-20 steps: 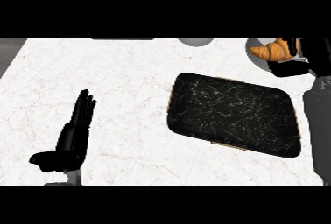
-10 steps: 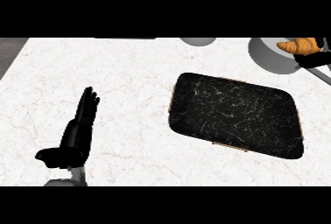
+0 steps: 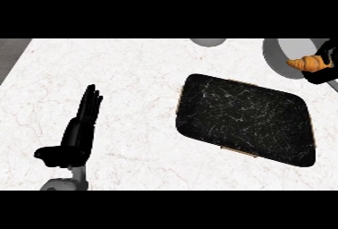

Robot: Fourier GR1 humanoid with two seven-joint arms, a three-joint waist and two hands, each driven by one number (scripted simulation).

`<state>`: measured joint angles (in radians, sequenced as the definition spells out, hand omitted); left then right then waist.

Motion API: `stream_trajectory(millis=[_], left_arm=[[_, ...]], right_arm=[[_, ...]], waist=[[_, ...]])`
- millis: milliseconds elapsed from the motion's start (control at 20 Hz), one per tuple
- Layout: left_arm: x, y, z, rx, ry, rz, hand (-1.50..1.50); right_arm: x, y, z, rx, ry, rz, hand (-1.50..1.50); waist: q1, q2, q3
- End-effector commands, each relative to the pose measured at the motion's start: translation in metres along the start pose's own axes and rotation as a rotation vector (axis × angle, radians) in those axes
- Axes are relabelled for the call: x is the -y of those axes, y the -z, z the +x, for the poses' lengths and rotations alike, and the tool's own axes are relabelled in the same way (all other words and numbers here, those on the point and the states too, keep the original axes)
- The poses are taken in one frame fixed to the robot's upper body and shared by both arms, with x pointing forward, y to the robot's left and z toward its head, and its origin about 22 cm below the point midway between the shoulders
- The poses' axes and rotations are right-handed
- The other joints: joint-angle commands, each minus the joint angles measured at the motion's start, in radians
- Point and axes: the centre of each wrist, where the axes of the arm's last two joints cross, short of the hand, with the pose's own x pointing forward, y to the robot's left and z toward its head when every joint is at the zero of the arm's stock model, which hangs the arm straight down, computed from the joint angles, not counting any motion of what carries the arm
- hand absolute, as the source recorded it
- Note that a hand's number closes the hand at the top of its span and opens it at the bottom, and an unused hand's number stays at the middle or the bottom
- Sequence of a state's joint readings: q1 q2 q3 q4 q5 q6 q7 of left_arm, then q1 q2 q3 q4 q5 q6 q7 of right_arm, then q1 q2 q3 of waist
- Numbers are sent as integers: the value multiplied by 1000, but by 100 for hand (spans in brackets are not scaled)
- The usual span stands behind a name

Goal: Pick the croissant from the tray and place it in the pot

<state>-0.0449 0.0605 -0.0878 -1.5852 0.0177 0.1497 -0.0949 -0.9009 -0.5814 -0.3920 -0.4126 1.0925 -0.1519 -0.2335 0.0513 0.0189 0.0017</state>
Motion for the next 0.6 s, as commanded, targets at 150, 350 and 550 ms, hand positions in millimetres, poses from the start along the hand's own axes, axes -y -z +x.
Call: stream_trajectory(millis=[150, 350, 550], left_arm=[[5, 4, -6, 6, -14, -13, 0], [-1, 7, -1, -5, -8, -24, 0], [7, -1, 2, 7, -20, 13, 0]], right_arm=[[-15, -14, -35, -230, -11, 152, -150], [-11, -16, -43, -72, 149, 187, -150], [-11, -10, -32, -24, 458, 0, -150]], waist=[[10, 12, 2], [1, 6, 3], [3, 2, 6]])
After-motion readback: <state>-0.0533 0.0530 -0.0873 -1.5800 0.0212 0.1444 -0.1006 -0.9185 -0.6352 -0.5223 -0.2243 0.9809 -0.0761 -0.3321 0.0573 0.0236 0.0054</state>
